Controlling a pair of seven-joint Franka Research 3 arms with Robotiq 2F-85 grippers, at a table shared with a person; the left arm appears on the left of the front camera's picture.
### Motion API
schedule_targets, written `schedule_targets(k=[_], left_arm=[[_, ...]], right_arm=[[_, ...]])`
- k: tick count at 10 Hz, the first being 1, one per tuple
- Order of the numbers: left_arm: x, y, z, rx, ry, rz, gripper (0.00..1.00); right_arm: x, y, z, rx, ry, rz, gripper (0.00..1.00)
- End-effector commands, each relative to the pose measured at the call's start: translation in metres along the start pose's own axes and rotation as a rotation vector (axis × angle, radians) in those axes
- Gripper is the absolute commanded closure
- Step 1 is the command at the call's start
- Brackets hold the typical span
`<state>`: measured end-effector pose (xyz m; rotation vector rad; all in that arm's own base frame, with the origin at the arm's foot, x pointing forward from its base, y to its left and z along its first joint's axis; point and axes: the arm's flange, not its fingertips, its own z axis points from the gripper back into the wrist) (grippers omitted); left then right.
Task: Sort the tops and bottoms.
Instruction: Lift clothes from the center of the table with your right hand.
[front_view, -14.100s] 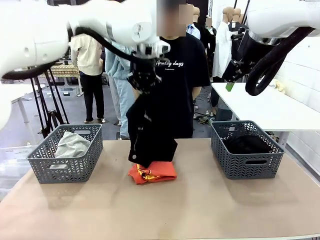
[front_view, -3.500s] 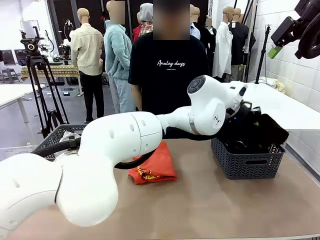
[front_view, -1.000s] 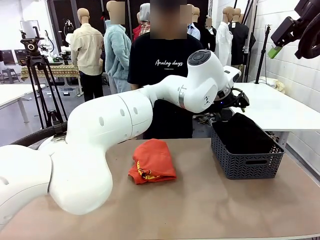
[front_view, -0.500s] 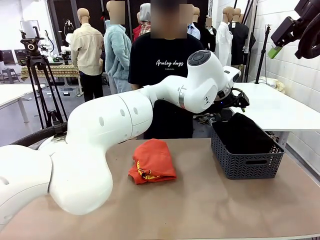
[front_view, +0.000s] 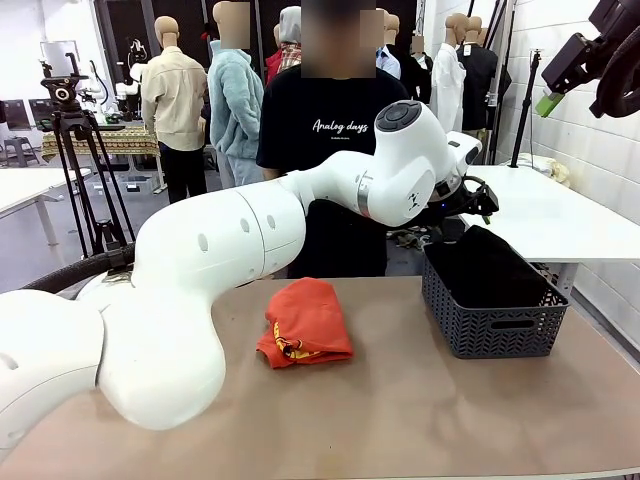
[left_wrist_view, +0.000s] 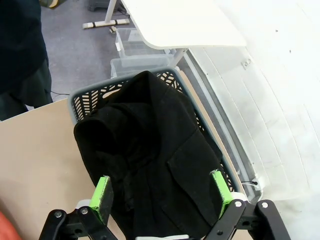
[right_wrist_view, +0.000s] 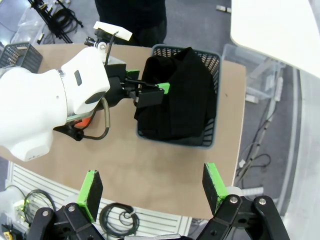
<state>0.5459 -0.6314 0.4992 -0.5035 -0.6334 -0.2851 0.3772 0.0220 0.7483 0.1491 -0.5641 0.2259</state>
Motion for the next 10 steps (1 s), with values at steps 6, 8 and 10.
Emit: schedule_targets(k=[6,8,10], left_arm=[[0.0002,0.0000,0.0006,0.003,0.003,-0.013,0.00],[0.0002,0.0000,0.0006,0.003,0.003,-0.013,0.00],[0.0000,0.0000,0.0000,0.000,0.000,0.000,0.00]], right_arm=[[0.0001,-0.0015,-0.0012,-0.004,-0.004,0.008,0.00],[0.0001,-0.0015,-0.0012,-0.004,-0.004,0.008,0.00],[0.0001,-0.0015,-0.0012,-0.004,-0.004,0.008,0.00]])
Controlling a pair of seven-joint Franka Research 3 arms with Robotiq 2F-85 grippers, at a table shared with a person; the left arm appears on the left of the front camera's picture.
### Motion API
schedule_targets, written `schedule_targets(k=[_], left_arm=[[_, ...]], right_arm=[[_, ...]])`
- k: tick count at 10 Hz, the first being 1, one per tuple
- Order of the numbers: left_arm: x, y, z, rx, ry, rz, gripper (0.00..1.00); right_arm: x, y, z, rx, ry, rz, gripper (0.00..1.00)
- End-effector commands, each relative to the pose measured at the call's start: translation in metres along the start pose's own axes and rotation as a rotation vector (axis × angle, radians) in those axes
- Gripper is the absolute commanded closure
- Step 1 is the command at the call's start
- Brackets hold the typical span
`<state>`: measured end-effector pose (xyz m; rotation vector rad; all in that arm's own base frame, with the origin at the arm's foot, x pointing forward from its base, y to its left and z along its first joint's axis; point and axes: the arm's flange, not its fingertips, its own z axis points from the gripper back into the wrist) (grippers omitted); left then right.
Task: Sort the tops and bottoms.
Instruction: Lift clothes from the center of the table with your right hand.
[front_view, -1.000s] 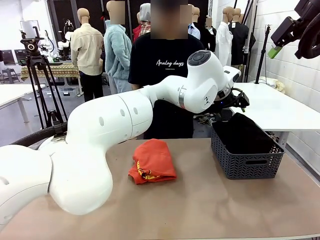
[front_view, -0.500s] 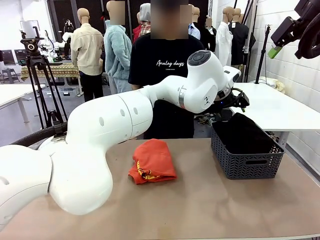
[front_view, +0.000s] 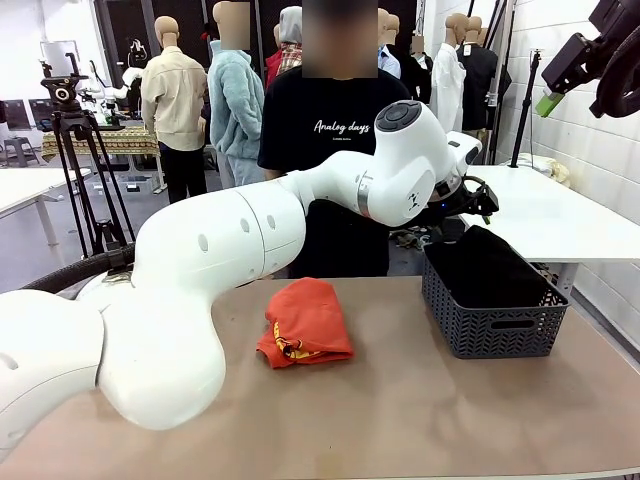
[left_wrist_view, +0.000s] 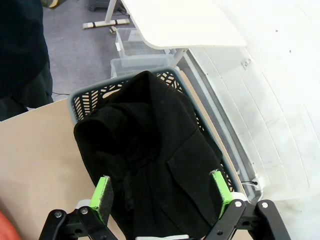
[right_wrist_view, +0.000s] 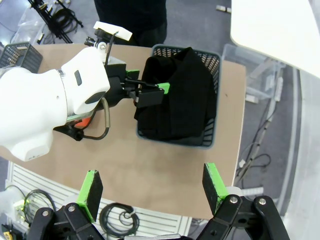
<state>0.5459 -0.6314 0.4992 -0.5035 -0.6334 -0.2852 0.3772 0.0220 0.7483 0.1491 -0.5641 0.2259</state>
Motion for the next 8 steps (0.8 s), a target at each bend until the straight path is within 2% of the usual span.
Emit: schedule_targets(k=[1,4,6,7,8], left_arm=[[0.000,0.005,0.015,0.034,0.044,-0.040,0.00],[-0.017,0.035,0.081,0.137,0.204,-0.078,0.00],[-0.025,0.045,0.114,0.144,0.312,-0.117,0.00],[-0.026,0.058,0.136,0.142,0.318,-0.092,0.00],[-0.032,0.071,0.159,0.097,0.378,-0.052,0.00]], right_arm=[[0.000,-0.002,-0.001,-0.004,-0.004,0.008,0.00],[0.000,-0.002,-0.001,-0.004,-0.004,0.008,0.00],[0.000,-0.002,-0.001,-0.004,-0.004,0.008,0.00],[0.000,-0.002,-0.001,-0.004,-0.004,0.008,0.00],[0.000,-0.002,-0.001,-0.004,-0.004,0.008,0.00]])
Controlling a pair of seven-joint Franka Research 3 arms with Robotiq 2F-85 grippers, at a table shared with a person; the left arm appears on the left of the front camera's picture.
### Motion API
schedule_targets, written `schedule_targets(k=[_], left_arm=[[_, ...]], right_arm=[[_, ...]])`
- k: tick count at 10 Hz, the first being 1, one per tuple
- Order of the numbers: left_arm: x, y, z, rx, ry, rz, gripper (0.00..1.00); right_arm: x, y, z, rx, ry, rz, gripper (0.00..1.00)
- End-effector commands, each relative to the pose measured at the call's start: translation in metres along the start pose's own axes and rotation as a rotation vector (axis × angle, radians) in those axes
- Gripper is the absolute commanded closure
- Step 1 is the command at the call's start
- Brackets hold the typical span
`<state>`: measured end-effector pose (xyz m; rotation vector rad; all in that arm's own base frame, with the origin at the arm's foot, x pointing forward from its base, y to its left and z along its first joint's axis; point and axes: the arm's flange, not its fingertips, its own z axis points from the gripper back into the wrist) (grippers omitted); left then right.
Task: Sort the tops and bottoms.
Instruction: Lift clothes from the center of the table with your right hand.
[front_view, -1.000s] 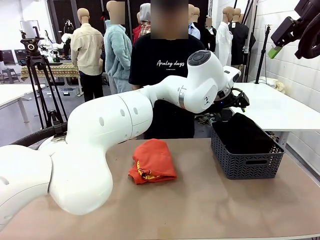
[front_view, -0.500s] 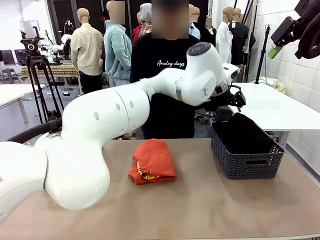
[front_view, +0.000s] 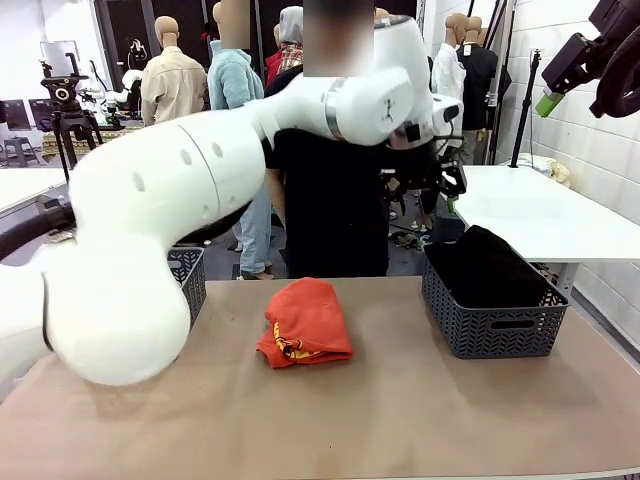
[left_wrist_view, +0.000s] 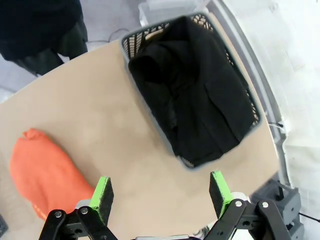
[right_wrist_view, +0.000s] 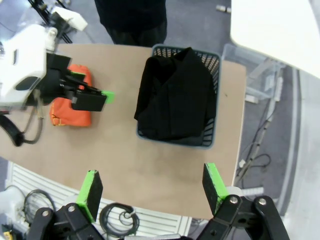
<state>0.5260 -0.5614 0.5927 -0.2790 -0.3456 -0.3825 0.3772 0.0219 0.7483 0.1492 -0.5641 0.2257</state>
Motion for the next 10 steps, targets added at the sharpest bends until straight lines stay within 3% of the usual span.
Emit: schedule_targets(k=[1,2,3,7,8,10], left_arm=[[-0.093,0.061,0.023,-0.066,0.093,0.021,0.00],[-0.092,0.063,0.024,-0.094,0.041,0.024,0.00],[0.000,0.009,0.018,-0.024,0.042,0.014,0.00],[-0.001,0.012,0.021,-0.042,0.064,0.018,0.00],[-0.025,0.014,0.021,-0.146,0.220,-0.241,0.00],[-0.066,0.053,0.040,-0.035,0.248,-0.164,0.00]], right_arm=[[0.000,-0.001,-0.001,-0.004,-0.004,0.008,0.00],[0.000,-0.001,-0.001,-0.004,-0.004,0.008,0.00],[0.000,-0.001,-0.001,-0.004,-0.004,0.008,0.00],[0.000,-0.001,-0.001,-0.004,-0.004,0.008,0.00],[0.000,-0.001,-0.001,-0.004,-0.004,0.008,0.00],[0.000,-0.001,-0.001,-0.004,-0.004,0.008,0.00]])
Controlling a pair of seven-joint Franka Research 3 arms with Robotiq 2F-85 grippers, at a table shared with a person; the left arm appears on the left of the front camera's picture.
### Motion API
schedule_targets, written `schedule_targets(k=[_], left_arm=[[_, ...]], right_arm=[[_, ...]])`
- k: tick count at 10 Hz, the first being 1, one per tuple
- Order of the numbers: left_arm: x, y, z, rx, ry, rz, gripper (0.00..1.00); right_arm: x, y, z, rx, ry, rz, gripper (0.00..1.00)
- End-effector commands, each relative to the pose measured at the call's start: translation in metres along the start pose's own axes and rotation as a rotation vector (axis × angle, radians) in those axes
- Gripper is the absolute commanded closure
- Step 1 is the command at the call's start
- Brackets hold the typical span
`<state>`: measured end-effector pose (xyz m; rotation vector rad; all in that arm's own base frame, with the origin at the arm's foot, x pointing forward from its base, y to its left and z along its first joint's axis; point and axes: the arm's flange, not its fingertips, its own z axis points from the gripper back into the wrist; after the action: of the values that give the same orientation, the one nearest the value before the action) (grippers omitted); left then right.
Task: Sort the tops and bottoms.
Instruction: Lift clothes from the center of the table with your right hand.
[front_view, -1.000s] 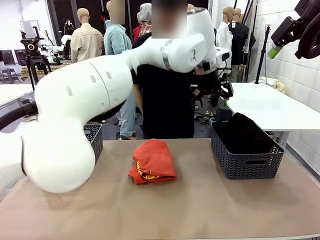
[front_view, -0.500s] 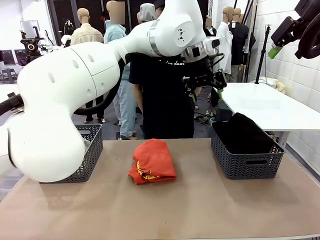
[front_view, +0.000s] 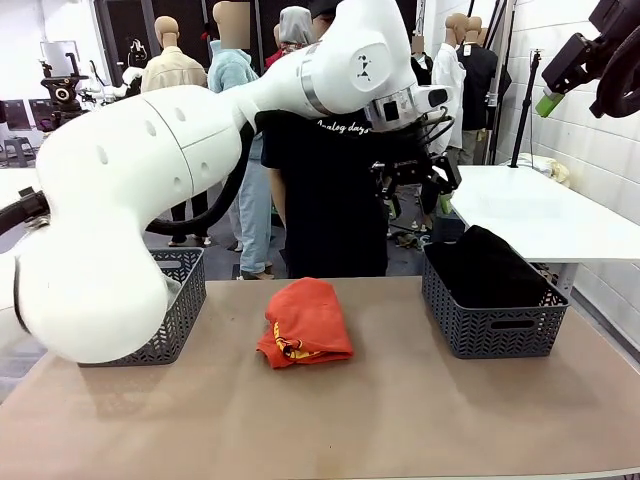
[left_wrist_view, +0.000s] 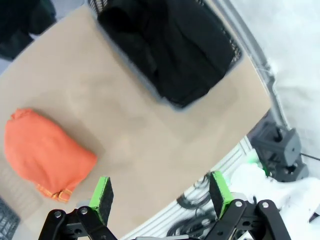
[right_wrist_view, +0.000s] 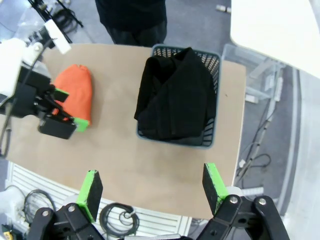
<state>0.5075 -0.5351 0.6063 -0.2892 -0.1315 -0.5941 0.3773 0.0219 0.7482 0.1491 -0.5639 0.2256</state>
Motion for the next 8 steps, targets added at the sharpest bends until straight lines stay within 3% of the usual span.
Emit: schedule_targets(k=[1,3,5,6,7,8], left_arm=[[-0.076,0.045,0.012,0.094,0.023,0.073,0.00],[-0.118,0.063,0.022,0.200,0.107,0.157,0.00],[-0.135,0.090,0.033,0.310,0.180,0.276,0.00],[-0.108,0.090,0.042,0.377,0.097,0.399,0.00],[-0.039,0.066,0.065,0.257,0.157,0.214,0.00],[-0.039,0.066,0.065,0.257,0.157,0.214,0.00]], right_arm=[[0.000,-0.001,-0.001,-0.004,-0.004,0.008,0.00],[0.000,-0.001,-0.001,-0.004,-0.004,0.008,0.00],[0.000,-0.001,-0.001,-0.004,-0.004,0.008,0.00],[0.000,-0.001,-0.001,-0.004,-0.004,0.008,0.00],[0.000,-0.001,-0.001,-0.004,-0.004,0.008,0.00],[0.000,-0.001,-0.001,-0.004,-0.004,0.008,0.00]])
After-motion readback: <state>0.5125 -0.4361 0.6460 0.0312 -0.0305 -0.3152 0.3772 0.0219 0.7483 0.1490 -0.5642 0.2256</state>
